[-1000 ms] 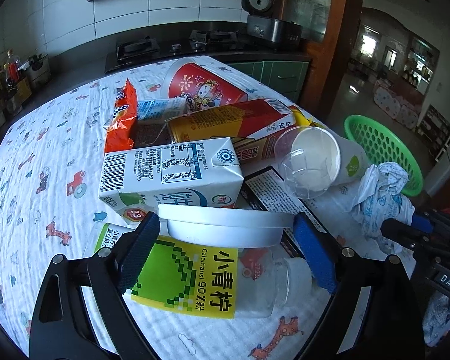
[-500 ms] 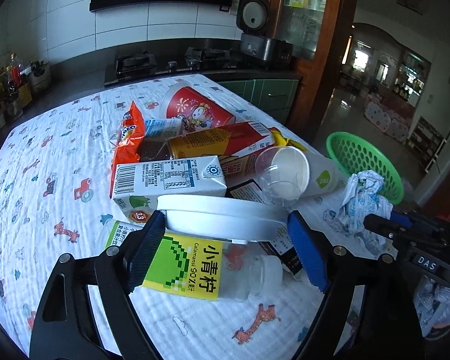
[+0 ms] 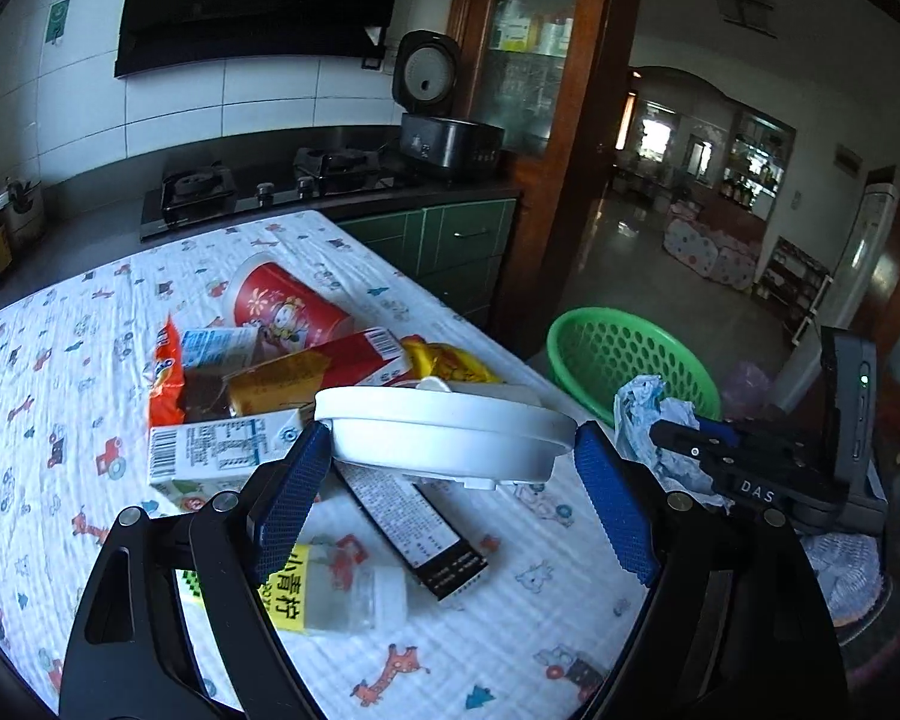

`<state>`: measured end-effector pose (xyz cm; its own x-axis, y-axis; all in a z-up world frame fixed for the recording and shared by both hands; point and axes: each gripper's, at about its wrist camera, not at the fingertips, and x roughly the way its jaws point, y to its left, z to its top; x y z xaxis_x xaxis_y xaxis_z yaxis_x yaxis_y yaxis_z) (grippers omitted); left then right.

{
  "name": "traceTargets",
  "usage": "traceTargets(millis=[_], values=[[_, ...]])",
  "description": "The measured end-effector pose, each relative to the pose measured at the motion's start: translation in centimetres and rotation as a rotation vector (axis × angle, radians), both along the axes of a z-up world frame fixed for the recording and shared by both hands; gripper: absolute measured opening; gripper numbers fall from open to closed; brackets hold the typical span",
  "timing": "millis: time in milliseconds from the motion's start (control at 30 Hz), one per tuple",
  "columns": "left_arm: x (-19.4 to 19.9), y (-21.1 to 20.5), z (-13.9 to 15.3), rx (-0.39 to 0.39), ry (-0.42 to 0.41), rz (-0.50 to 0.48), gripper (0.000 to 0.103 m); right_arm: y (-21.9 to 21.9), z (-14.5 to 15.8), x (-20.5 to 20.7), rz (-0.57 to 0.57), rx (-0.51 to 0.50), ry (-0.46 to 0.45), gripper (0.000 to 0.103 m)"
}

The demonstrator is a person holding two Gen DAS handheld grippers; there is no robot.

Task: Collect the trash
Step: 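Carry tissue and lid to the green basket and open both tools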

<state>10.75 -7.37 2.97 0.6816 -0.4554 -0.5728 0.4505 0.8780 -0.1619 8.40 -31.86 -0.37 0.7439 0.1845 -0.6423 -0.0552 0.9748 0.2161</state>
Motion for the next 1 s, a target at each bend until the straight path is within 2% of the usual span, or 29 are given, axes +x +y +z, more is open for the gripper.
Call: traceTargets(millis=[200,600,767,900,1000], values=[[1.1,-3.4,0.4,0.002,0.004,-0.056,0.082,-3.0,0.9,0.6,-0.040,-0.002,-0.020,0.026],[4.1,-10.3,0.8,0.003,0.013,-0.134,0.082,-10.5,-0.3,5.2,-0.146,-0.100,0.035,0.030],[6.0,-13.4,-0.1,0.002,0.039,-0.162,0.082,-12.3,-1.5,6.8,-0.173,-0.154,0.043,0.047],[7.2,-16.0,-0.7,0.011,0.054,-0.188,0.082,-13.8,-2.1,7.2,-0.191,-0.147,0.043,0.049],[8.2,-18.0,-1.3,0.019,0.075,-0.208,0.082,-14.7,-2.1,6.7,-0.208,-0.157,0.028,0.057]])
